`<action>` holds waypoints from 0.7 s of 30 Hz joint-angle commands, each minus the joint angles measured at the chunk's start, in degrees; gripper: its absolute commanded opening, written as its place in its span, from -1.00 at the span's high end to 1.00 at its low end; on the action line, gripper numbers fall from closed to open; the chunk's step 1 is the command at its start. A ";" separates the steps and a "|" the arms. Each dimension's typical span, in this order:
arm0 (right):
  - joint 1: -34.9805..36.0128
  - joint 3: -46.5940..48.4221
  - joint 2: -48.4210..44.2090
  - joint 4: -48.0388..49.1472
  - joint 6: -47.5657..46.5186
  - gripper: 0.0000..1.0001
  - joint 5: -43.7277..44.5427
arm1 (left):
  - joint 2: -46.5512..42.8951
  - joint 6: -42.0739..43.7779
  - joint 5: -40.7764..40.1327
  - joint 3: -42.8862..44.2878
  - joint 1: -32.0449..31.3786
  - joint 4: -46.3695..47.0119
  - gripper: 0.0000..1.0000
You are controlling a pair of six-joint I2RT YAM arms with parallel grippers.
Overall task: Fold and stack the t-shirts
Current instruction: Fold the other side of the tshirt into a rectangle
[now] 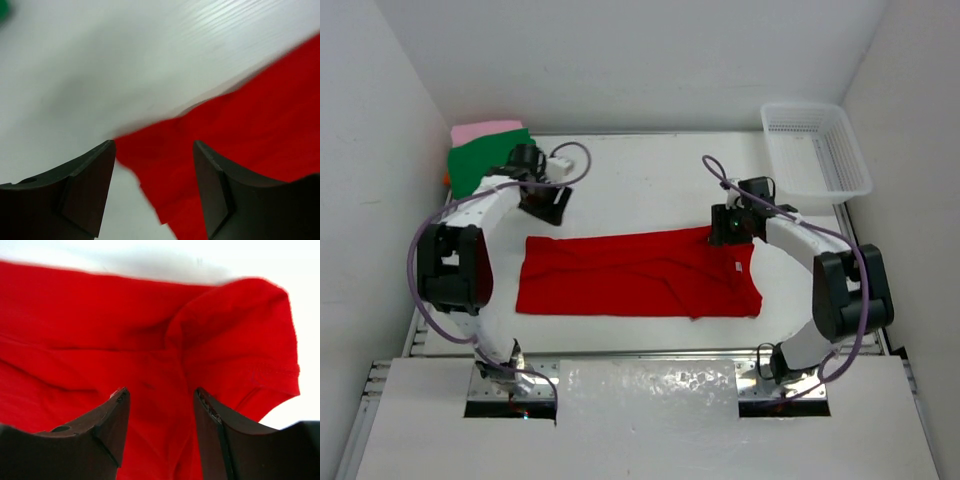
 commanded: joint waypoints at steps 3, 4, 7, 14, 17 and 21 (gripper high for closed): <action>1.27 3.30 4.04 -0.08 -4.04 0.00 2.90 | -4.58 1.01 -7.66 -9.10 6.30 3.20 -0.22; 1.54 3.65 5.09 0.01 -3.96 0.07 2.63 | -4.41 1.19 -8.88 -11.29 6.56 4.77 -0.22; 2.24 3.65 5.98 0.44 -3.26 0.37 3.07 | -3.00 1.37 -10.04 -13.51 6.91 6.28 -0.22; 2.85 0.84 2.83 1.77 -3.43 0.93 5.27 | -1.95 2.07 -10.04 -11.84 7.27 6.28 -0.22; 5.30 -2.05 -0.60 3.25 -4.92 0.94 6.06 | -1.42 2.77 -10.92 -11.40 7.27 6.28 -0.22; 9.53 -8.46 -6.67 5.72 -7.11 0.94 7.19 | -0.10 3.04 -12.50 -11.40 7.27 6.63 -0.22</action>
